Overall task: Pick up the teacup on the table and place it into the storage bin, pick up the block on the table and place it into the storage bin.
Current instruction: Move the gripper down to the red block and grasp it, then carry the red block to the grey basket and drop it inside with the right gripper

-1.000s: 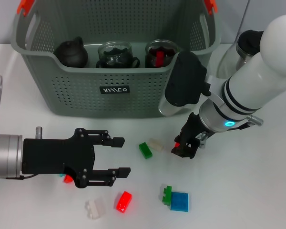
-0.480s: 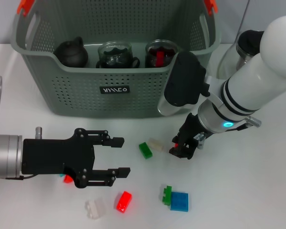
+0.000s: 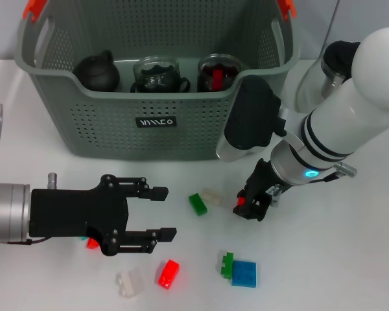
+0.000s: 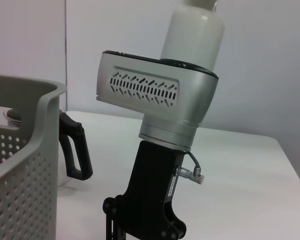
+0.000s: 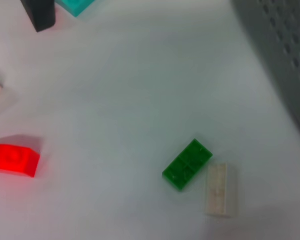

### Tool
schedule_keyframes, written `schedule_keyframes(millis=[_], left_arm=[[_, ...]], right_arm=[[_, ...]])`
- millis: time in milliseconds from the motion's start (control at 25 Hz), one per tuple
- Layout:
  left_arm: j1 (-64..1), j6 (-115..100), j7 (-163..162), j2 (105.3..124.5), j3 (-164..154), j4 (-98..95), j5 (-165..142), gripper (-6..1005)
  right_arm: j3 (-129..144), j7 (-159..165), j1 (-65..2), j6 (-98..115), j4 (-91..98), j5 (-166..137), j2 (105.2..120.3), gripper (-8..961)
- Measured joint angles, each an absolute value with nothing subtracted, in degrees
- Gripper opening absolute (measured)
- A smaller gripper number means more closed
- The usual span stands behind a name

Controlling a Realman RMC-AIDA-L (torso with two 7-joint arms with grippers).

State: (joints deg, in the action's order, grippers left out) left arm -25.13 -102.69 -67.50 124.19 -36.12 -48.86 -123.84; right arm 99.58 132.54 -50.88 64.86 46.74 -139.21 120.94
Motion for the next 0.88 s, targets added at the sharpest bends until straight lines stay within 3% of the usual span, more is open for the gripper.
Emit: schedule_keyframes(millis=[480,880], left_arm=[[-25.0,-102.7,-67.5,124.19,-36.1,-48.9,-123.8,675],[-24.1,-103.2,-67.5,124.19,-34.1,-48.9,-124.3,675]], right_arm=[[99.1,132.5,-49.8,65.6,49.0,-139.2,120.5,224],[87.7,132.9,-43.6,86.7,74.2,-138.4,120.3,175]])
